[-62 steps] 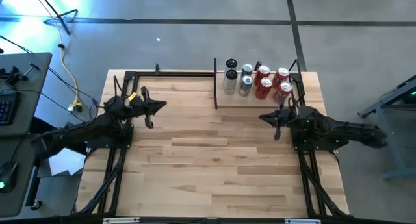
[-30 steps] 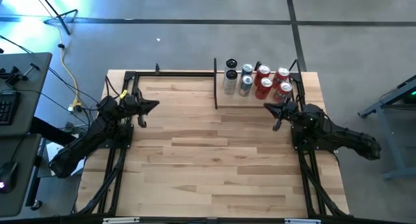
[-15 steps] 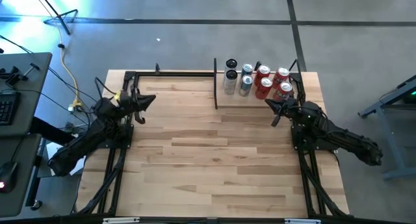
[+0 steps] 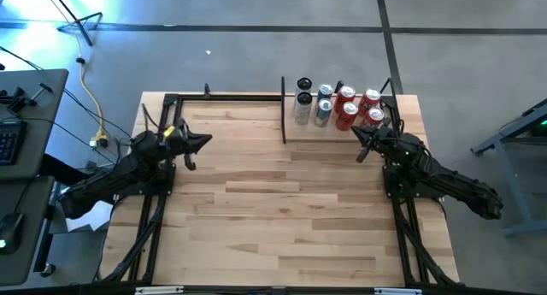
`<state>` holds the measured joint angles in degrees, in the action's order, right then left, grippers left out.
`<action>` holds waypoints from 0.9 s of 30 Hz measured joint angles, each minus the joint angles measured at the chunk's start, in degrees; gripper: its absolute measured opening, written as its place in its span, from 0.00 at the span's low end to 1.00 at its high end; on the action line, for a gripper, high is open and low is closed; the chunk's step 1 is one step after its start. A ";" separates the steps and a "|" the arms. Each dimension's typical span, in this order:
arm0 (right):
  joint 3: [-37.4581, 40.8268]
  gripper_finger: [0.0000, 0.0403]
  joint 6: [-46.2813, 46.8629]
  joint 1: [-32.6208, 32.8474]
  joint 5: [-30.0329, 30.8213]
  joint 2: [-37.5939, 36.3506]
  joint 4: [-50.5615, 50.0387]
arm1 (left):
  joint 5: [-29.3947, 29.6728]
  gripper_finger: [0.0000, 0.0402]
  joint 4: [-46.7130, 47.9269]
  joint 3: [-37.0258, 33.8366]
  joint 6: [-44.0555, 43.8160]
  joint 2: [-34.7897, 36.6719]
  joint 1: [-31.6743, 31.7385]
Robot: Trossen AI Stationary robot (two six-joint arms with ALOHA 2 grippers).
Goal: Place canned beverage on shelf
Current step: Return to Home Position
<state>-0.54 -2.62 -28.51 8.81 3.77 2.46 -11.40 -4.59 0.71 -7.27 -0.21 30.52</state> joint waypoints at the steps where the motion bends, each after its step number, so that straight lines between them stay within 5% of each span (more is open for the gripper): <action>1: 0.00 0.00 -0.23 0.00 -0.04 0.00 0.00 | 0.07 0.00 2.04 0.00 -0.20 -0.02 0.00; 8: 0.00 0.00 8.91 0.00 -0.25 0.00 -0.02 | 0.09 0.00 2.22 0.02 -6.26 -2.54 0.00; 27: 0.02 0.00 6.70 0.00 -0.23 0.00 -0.04 | 0.09 0.00 2.19 0.02 -8.08 -2.80 0.02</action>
<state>-0.51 4.08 -28.51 8.58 3.77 2.42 -11.31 -2.40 0.73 -15.35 -3.01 30.55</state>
